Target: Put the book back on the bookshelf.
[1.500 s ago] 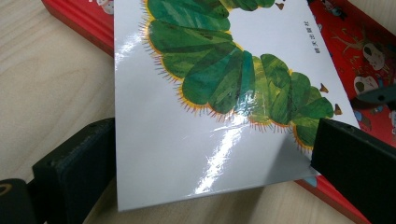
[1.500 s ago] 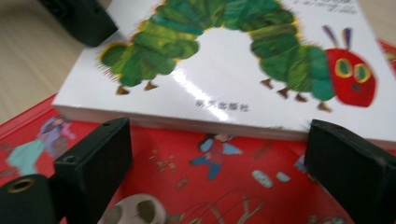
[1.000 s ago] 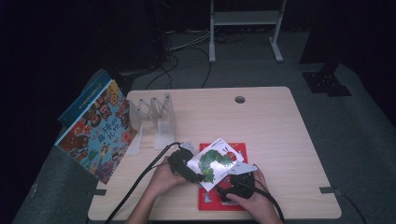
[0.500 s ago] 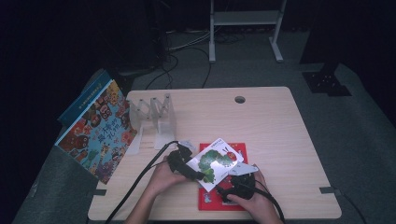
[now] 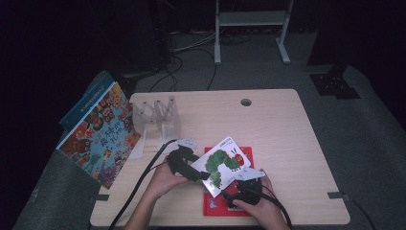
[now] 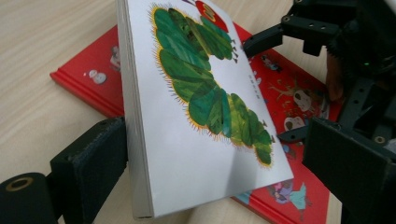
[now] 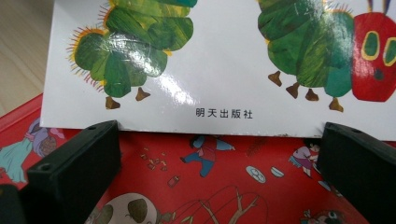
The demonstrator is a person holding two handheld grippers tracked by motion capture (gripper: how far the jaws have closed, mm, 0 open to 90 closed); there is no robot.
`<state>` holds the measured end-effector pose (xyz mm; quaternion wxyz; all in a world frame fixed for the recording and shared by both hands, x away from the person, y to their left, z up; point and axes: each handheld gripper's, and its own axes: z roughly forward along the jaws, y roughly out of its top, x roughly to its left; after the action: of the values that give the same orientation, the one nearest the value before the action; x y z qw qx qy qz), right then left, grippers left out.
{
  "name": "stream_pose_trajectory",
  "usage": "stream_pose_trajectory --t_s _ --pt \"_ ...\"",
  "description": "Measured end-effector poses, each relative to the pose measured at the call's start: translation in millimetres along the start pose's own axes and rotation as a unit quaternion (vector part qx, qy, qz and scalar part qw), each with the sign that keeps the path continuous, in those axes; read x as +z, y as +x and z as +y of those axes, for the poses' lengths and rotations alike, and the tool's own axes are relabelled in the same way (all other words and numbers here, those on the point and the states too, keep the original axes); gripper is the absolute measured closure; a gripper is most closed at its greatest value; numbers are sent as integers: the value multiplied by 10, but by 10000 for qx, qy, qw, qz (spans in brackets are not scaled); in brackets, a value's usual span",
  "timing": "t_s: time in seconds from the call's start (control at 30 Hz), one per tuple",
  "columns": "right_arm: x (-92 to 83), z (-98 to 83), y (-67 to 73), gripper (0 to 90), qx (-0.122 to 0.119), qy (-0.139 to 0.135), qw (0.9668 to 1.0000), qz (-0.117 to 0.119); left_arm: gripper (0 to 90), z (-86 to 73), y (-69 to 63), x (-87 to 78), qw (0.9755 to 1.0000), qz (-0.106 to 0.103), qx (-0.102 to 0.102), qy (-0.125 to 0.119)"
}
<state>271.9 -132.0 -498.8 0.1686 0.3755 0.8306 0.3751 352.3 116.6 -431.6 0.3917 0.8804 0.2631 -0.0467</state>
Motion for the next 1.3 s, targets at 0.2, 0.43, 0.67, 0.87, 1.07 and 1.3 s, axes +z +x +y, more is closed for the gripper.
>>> stream_pose_trajectory --t_s 0.2,0.43,0.67,0.87,1.07,1.3 --pt "-4 -4 0 0 14 -7 10000 0 88 74 -132 -112 9995 -112 196 -198" --pt "6 3 -8 0 -18 -19 10000 -12 195 110 -300 34 9969 -574 525 73" --pt "7 0 -14 0 -30 -36 10000 9 331 134 -316 32 9975 -376 586 132" --pt "6 -2 -11 0 -10 -34 10000 18 485 162 -306 19 9977 -197 633 127" --pt "7 -5 -14 0 -18 -49 10000 36 615 213 -298 5 9971 -80 729 212" --pt "9 -6 -22 0 -58 -73 9999 74 683 343 -322 -41 9946 111 925 462"
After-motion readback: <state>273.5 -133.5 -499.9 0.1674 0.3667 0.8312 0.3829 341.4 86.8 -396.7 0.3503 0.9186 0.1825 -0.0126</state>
